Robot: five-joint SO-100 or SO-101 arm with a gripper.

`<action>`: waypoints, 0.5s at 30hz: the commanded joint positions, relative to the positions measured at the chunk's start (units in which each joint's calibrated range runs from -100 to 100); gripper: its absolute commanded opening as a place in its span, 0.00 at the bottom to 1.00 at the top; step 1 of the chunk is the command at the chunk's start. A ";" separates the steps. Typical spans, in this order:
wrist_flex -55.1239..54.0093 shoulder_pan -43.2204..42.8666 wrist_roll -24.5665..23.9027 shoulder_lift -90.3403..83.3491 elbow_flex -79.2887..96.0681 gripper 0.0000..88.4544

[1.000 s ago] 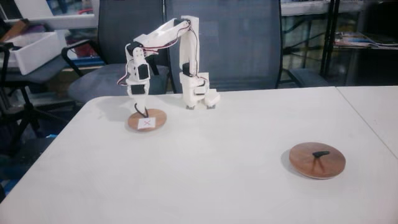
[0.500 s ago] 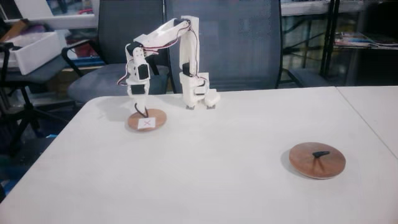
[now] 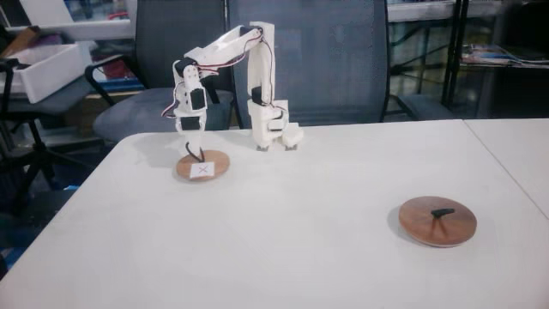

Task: Pick the lid with the red cross and place it on the side.

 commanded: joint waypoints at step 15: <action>0.30 -0.03 -0.20 2.14 -1.13 0.00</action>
